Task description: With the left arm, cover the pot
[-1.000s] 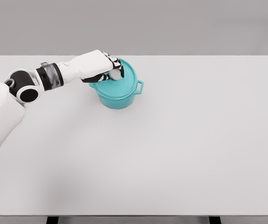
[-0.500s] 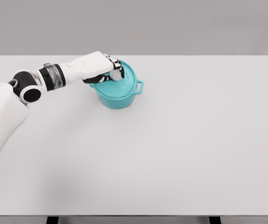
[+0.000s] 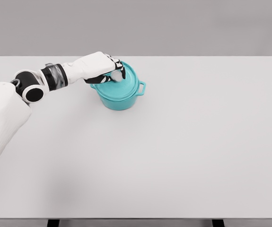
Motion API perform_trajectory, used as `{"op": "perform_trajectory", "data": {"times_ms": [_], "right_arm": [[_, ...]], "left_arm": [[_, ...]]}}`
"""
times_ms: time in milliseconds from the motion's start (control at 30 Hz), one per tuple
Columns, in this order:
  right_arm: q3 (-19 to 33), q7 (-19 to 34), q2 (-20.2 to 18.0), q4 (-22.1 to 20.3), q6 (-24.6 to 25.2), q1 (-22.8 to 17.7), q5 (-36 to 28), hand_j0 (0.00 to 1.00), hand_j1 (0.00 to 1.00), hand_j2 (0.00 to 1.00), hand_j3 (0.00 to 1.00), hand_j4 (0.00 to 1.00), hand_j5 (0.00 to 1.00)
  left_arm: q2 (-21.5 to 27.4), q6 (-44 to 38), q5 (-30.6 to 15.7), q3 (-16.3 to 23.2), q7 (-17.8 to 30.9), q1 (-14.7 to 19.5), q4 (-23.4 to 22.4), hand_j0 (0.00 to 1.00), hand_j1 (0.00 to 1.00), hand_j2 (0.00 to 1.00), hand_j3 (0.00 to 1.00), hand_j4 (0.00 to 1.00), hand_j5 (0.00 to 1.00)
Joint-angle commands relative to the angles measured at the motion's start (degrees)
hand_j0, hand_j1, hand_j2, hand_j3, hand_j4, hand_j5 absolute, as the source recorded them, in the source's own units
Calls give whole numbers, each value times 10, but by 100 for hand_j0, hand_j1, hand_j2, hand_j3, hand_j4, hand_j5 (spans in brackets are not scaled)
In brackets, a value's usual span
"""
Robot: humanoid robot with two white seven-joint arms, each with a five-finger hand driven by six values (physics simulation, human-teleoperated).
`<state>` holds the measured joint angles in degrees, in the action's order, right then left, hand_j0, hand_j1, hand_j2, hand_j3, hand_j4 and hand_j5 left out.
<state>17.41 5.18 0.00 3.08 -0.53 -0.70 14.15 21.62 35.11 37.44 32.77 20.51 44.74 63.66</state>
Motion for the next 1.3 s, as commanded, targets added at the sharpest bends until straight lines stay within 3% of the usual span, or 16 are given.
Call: {"op": "perform_trajectory", "data": {"times_ms": [0, 933, 1067, 1267], "right_arm": [[0, 0, 0, 0, 0, 0, 0, 100, 100, 100, 100, 100, 100], [0, 0, 0, 0, 0, 0, 0, 100, 100, 100, 100, 100, 100], [0, 0, 0, 1, 0, 0, 0, 100, 100, 100, 100, 100, 100], [0, 0, 0, 0, 0, 0, 0, 100, 100, 100, 100, 100, 100]], "left_arm": [[0, -1, -4, -1, 0, 1, -1, 53, 53, 53, 53, 53, 53], [-10, -1, -4, -2, 0, 3, -9, 69, 69, 69, 69, 69, 69], [-13, -1, -4, -2, 1, 3, -17, 78, 78, 78, 78, 78, 78], [-13, -1, -4, -2, 1, 4, -19, 79, 79, 79, 79, 79, 79]]}}
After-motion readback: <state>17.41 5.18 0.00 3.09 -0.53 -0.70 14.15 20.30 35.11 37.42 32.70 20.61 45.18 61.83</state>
